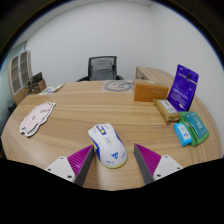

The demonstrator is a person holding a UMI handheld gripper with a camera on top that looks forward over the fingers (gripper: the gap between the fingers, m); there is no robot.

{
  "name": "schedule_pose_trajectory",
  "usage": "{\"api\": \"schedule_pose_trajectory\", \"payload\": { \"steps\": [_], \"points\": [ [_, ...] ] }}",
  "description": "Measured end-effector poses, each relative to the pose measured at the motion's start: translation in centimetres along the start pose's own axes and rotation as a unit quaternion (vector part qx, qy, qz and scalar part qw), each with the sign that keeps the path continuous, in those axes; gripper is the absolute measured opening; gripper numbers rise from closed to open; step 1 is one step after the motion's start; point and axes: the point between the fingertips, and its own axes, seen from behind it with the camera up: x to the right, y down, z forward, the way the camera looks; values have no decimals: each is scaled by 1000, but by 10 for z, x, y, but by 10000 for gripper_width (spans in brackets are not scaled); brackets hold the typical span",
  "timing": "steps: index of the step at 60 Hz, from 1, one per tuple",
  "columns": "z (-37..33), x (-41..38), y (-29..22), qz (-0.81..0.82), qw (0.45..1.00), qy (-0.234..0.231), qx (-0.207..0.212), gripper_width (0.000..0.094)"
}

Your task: Arrange mouse

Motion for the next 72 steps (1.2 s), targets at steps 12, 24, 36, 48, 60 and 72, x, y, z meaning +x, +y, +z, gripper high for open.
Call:
{"api": "schedule_pose_trajectory", "payload": {
  "steps": [12, 24, 36, 48, 60, 72],
  "points": [
    [35, 11, -27, -9, 1000, -5, 2, 649],
    [37, 16, -28, 11, 1000, 10, -3, 440],
    [34, 0, -34, 47, 999, -6, -23, 328],
    [31, -127, -89, 59, 996, -61, 1, 328],
    [64, -289, -126, 43, 995, -86, 11, 328],
    [102, -349, -113, 38, 999, -23, -21, 328]
  ]
}}
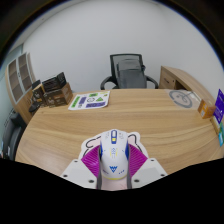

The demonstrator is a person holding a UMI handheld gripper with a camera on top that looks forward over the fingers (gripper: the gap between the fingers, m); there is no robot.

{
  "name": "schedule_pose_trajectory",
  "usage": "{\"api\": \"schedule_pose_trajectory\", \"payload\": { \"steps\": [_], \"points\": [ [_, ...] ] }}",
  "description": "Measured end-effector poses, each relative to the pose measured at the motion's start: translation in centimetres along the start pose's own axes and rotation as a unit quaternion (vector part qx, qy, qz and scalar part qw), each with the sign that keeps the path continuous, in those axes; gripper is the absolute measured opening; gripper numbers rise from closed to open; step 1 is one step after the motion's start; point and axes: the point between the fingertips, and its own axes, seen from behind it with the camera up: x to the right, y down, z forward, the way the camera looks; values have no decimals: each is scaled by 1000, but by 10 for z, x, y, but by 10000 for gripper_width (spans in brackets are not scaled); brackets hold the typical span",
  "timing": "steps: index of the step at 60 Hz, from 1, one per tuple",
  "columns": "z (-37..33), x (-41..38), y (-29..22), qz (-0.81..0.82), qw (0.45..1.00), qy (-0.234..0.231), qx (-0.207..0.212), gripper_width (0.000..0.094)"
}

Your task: Arrange mouse

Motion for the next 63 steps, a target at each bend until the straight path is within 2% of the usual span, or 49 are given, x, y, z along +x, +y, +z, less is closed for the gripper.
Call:
{"api": "schedule_pose_trajectory", "payload": {
  "steps": [10, 12, 19, 27, 29, 31, 32, 36, 46, 63],
  "points": [
    [11, 0, 27, 2, 998, 45, -33, 330],
    [11, 0, 24, 5, 999, 47, -20, 329],
    [13, -1, 27, 3, 998, 50, -31, 362],
    [12, -4, 28, -12, 998, 36, -51, 543],
    [5, -6, 25, -6, 998, 28, -53, 666],
    [-3, -12, 15, 2, 999, 18, -37, 816],
    [-8, -12, 10, 3, 1000, 13, -24, 856],
    [-34, -21, -4, 3, 1000, -3, 10, 832],
    [-130, -33, -11, -15, 998, -24, 59, 834],
    [-330, 15, 62, 0, 994, -36, 102, 833]
  ]
}}
